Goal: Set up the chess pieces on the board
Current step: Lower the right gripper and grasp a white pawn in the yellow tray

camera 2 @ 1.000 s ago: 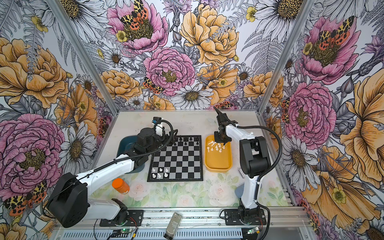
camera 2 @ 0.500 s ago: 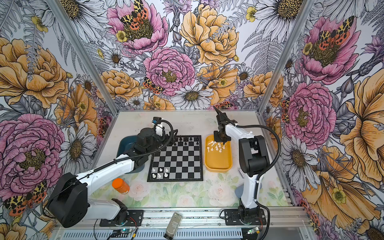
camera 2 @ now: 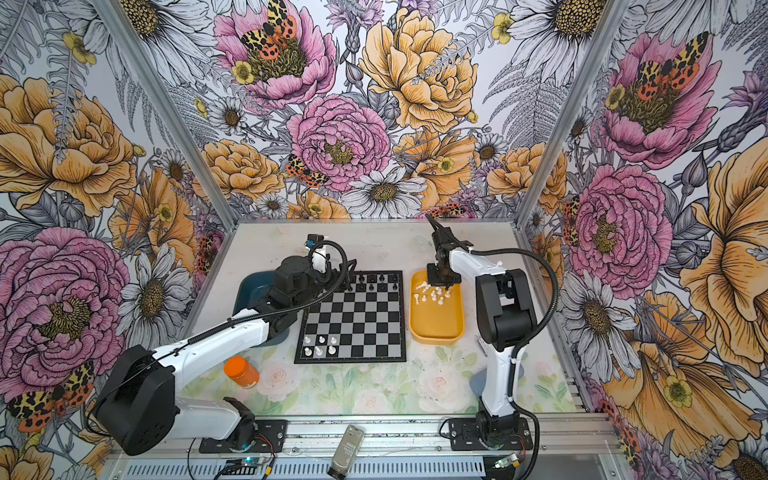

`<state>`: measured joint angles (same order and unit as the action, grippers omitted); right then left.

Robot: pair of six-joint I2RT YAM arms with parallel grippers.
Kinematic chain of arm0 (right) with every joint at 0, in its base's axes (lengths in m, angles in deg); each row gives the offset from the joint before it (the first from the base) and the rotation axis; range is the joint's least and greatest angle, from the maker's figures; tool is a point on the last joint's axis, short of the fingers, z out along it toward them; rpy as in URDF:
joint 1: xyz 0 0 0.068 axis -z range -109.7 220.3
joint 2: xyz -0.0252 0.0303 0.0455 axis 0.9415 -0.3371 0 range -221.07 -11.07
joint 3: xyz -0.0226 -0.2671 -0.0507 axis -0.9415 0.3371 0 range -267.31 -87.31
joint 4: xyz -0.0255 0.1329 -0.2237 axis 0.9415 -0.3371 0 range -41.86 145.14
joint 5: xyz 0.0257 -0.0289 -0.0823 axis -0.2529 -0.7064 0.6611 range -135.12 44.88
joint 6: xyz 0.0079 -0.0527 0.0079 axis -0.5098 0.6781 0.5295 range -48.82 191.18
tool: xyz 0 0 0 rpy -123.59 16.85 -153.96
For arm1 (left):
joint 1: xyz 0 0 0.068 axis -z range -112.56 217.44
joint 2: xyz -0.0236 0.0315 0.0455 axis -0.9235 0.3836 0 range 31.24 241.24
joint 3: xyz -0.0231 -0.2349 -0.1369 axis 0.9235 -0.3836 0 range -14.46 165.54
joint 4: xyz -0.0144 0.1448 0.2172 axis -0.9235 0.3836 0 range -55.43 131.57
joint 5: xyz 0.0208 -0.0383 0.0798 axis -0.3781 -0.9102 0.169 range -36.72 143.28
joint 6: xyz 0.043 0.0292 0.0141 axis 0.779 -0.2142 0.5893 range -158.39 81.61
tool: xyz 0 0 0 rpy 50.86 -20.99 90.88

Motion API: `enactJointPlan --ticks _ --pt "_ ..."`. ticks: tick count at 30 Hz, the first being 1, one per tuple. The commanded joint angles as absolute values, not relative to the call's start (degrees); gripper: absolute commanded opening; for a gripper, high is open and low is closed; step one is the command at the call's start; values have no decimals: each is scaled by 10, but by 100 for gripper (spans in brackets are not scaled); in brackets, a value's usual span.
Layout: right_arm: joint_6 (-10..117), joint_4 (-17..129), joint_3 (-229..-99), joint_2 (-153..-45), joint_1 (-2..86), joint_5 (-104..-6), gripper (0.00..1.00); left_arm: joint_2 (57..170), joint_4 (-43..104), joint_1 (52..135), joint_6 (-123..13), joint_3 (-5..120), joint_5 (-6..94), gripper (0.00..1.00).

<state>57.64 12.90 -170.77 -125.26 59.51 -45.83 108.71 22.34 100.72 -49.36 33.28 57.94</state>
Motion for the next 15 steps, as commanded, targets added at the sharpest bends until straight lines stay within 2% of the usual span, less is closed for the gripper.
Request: enactJointPlan --ticks 1,15 --pt "573 129 -1720 -1265 597 -462 19 1076 217 1011 -484 338 583 91" --pt "572 128 -1721 -1271 597 -465 18 1074 217 1013 -482 337 581 91"
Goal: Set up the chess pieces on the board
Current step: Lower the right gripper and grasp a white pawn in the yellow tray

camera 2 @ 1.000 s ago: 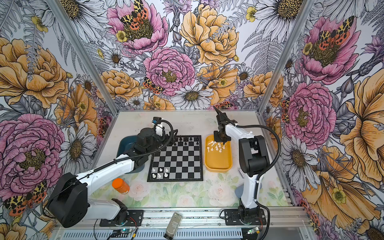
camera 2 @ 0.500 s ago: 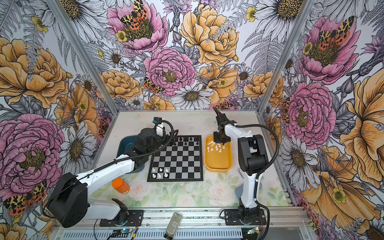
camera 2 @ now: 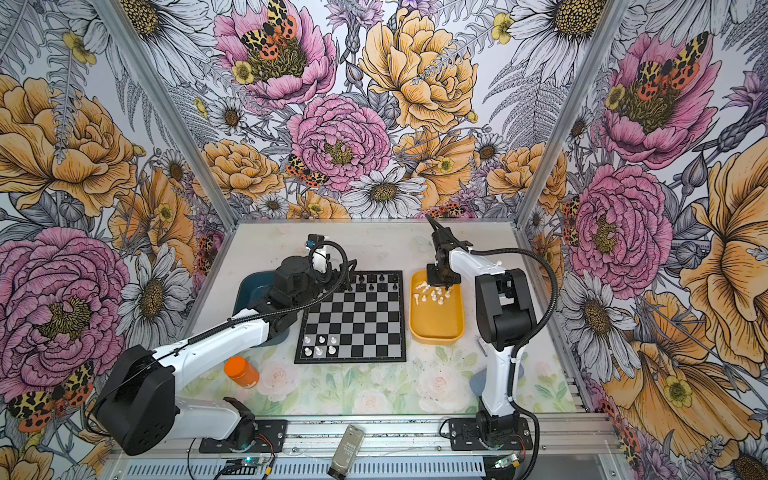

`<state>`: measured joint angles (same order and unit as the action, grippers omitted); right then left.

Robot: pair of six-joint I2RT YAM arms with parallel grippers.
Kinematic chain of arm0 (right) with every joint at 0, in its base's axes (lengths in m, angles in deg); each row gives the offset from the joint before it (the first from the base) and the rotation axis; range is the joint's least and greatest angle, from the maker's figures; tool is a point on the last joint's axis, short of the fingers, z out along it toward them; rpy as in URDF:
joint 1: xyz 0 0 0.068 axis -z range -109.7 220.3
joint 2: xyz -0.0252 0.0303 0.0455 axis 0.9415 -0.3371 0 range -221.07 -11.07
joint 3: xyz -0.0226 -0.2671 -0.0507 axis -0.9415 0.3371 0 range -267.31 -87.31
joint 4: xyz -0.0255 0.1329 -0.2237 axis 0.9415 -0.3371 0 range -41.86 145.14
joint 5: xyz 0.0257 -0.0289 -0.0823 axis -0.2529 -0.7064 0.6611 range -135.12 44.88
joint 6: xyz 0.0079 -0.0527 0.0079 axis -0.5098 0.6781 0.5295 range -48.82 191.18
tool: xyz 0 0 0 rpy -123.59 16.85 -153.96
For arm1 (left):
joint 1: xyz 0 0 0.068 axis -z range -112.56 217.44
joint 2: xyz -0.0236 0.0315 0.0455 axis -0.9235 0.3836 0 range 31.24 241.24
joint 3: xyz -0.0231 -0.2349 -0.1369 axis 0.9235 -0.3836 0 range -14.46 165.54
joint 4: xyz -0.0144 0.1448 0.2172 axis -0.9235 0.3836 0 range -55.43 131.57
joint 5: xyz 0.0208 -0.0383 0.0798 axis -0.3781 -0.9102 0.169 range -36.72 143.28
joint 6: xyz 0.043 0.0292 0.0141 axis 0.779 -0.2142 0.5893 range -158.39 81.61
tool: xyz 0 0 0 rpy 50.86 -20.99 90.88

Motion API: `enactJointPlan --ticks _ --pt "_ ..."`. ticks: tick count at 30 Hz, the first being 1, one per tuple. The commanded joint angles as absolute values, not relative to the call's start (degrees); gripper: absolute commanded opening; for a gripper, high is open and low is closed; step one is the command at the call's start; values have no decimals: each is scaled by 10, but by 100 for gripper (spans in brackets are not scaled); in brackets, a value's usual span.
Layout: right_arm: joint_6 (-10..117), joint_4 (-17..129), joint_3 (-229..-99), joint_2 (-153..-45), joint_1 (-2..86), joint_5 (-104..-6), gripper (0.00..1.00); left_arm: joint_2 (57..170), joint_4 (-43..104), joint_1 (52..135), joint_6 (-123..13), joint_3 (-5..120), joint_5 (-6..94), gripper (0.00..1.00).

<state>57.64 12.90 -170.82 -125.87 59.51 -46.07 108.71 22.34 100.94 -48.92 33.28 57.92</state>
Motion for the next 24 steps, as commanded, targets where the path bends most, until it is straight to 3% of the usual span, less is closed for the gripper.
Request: enactJointPlan --ticks 1,11,20,24 --pt "572 128 -1722 -1271 597 -467 18 1074 217 1013 -481 338 581 91" --pt "572 128 -1723 -1272 598 -467 16 1075 217 1014 -480 337 582 91" --pt "572 122 -1727 -1266 598 -459 0 1074 216 1015 -478 337 583 91" --pt "575 108 -1737 -1254 595 -445 0 1075 217 1016 -478 338 582 91"
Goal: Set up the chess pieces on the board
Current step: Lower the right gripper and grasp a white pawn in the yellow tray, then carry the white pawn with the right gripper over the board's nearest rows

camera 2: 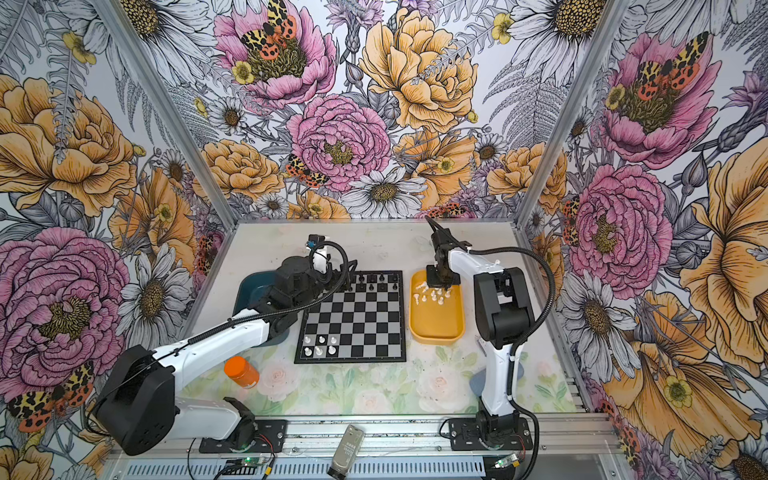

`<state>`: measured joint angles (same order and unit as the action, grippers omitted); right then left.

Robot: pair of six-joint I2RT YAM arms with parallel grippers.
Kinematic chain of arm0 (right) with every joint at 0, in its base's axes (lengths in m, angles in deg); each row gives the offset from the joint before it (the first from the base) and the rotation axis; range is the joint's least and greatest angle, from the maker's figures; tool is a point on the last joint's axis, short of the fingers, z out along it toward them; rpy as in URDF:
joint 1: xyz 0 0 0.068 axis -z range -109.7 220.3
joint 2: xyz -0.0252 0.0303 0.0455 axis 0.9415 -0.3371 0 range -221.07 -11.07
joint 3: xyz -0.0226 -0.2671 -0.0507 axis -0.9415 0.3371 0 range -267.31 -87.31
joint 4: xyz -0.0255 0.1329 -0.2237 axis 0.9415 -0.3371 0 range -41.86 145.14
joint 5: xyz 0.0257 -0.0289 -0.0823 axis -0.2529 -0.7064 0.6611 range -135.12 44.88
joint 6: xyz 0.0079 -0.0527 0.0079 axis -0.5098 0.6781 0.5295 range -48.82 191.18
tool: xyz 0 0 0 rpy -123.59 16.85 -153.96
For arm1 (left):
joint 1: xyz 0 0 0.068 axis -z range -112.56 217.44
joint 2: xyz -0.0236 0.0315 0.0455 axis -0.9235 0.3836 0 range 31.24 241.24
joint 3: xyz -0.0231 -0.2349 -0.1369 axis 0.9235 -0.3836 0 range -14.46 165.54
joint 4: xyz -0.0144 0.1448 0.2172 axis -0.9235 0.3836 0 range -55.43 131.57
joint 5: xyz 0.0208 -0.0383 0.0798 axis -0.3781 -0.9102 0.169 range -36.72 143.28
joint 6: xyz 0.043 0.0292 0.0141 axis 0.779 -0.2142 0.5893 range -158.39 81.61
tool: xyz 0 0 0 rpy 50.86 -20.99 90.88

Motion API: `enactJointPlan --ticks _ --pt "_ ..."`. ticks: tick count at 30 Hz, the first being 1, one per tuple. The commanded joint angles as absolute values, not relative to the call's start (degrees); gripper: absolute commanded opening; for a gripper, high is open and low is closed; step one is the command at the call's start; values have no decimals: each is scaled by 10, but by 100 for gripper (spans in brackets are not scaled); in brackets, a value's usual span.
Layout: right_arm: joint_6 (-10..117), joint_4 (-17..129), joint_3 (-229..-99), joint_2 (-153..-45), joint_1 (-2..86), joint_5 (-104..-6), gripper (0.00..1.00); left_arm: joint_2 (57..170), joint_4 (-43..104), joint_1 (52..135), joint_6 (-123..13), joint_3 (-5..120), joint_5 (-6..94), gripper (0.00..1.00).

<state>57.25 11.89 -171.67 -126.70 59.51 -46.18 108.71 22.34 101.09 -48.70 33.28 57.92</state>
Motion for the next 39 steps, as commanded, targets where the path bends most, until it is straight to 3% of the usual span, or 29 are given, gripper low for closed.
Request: enactJointPlan --ticks 1,13,20,39 --pt "576 105 -1738 -1249 593 -441 0 1075 217 1015 -477 338 582 91" --pt "567 53 -1767 -1165 550 -408 0 1074 217 1016 -472 335 591 91" --pt "548 15 -1797 -1123 461 -403 0 1052 241 1008 -471 328 639 91" --pt "503 -3 -1855 -1240 231 -498 0 852 352 909 -511 251 705 91"
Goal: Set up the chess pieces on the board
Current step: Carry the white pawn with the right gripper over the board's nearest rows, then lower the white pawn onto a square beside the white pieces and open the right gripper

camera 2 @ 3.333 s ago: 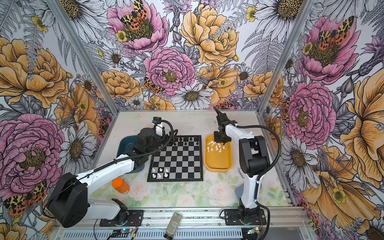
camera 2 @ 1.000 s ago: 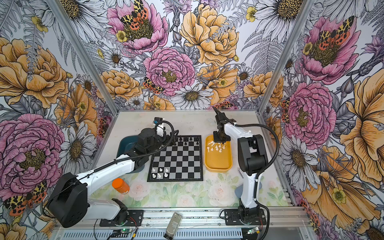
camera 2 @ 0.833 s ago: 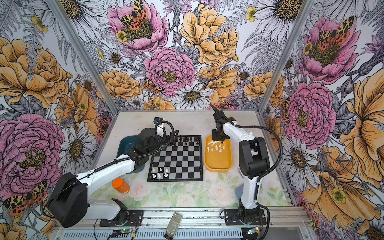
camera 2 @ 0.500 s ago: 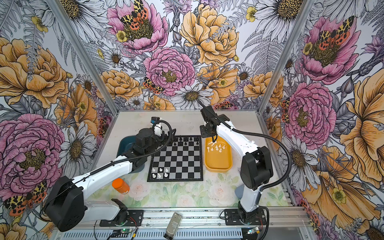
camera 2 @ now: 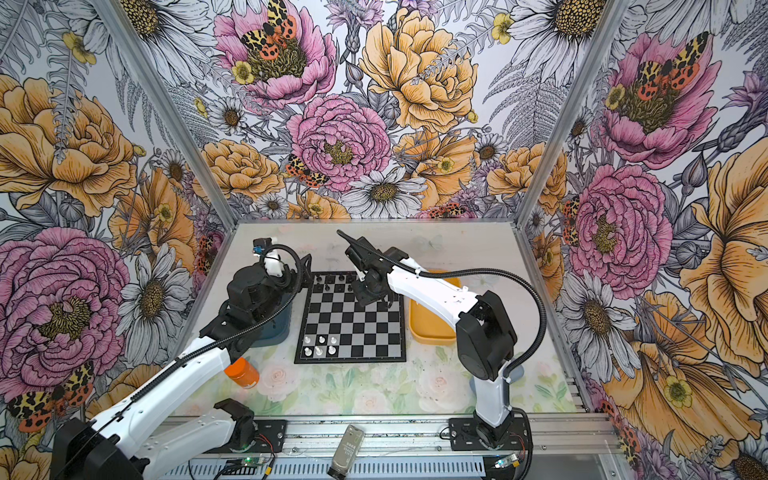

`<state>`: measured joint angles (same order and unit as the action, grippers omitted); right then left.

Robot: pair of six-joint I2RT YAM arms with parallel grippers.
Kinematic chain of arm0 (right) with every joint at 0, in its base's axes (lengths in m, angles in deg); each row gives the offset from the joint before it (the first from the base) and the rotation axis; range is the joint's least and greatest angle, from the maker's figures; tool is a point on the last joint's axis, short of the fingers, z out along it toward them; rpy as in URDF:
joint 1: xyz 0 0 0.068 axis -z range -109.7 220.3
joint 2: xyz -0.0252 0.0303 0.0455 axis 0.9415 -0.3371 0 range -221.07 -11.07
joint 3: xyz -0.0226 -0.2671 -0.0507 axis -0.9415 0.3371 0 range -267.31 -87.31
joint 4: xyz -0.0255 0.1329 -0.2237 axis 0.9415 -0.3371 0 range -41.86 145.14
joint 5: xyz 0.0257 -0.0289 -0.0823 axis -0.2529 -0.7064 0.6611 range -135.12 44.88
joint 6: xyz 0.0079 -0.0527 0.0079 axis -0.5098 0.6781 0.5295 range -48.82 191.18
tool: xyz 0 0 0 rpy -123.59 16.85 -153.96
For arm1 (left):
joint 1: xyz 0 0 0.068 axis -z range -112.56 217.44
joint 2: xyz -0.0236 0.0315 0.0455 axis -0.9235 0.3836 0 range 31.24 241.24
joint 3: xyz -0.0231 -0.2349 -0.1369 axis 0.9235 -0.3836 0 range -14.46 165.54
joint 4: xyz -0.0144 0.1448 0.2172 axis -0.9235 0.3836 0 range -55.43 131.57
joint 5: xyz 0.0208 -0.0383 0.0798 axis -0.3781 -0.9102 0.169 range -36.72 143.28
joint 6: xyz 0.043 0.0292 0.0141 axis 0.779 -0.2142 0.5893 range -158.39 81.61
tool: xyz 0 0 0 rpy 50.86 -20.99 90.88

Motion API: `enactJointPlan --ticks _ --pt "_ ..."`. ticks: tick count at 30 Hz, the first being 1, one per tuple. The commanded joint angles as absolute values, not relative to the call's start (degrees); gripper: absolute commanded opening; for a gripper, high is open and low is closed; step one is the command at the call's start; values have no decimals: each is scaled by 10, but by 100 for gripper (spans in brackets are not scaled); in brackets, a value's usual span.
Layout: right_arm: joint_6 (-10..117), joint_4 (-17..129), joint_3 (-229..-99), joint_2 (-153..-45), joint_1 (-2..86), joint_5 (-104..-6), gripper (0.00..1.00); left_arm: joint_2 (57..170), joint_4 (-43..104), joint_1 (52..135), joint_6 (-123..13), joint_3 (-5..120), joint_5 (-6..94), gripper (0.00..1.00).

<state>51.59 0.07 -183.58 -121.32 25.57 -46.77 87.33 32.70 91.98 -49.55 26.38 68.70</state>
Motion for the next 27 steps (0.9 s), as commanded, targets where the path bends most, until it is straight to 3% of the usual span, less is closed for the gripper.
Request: enactJointPlan --ticks 1,27 --pt "503 -3 -1859 -1247 224 -502 0 844 355 906 -512 248 707 91" --pt "467 -8 -1854 -1308 161 -517 0 788 361 905 -513 219 716 91"
